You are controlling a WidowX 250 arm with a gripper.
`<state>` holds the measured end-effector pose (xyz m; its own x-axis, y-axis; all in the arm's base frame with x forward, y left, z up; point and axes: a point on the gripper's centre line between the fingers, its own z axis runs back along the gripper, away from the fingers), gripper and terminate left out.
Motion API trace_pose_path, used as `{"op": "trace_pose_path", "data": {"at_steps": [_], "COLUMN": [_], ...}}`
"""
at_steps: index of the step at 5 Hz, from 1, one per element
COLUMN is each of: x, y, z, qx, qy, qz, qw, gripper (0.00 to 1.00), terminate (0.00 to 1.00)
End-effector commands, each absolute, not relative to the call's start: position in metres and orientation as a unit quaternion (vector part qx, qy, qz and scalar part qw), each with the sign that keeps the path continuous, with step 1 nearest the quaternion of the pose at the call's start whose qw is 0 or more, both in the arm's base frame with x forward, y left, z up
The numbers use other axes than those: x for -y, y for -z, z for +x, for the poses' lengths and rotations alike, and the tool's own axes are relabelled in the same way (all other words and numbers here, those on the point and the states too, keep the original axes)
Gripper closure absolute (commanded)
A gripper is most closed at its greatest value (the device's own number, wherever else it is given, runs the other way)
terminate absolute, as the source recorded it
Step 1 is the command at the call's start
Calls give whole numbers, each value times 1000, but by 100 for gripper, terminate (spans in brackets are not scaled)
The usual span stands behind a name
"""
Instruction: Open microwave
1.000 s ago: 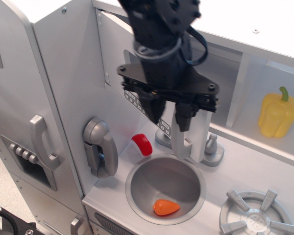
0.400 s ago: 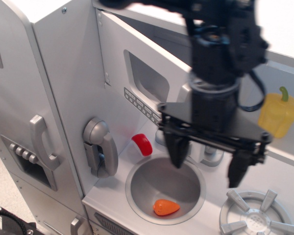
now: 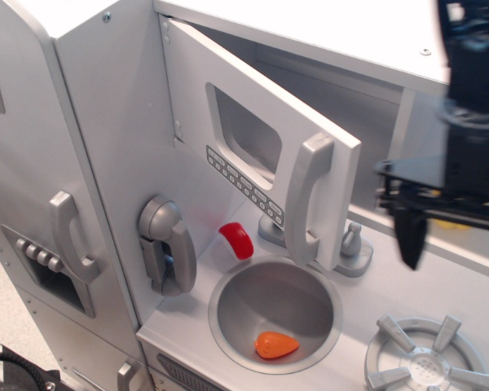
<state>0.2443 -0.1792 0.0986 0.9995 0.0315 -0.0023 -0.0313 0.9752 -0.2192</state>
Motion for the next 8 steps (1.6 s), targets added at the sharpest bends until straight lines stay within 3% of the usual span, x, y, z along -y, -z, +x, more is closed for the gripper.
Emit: {"op": "trace_pose_path", "data": {"at_steps": [1, 2, 3, 5, 7, 8], "x": [174, 144, 120, 67, 9, -17], "y": [-126, -123, -124, -132, -129, -124], "z": [300, 310, 303, 281, 221, 196], "qx": [45, 67, 62, 57, 56, 71], "qy": [-31, -43, -22, -10, 24, 28], "qz": [-127, -103, -89, -112, -113, -92], "qw": [990, 991, 994, 992, 992, 993], "gripper": [0, 0, 0, 0, 0, 0], "terminate": [0, 0, 0, 0, 0, 0]}}
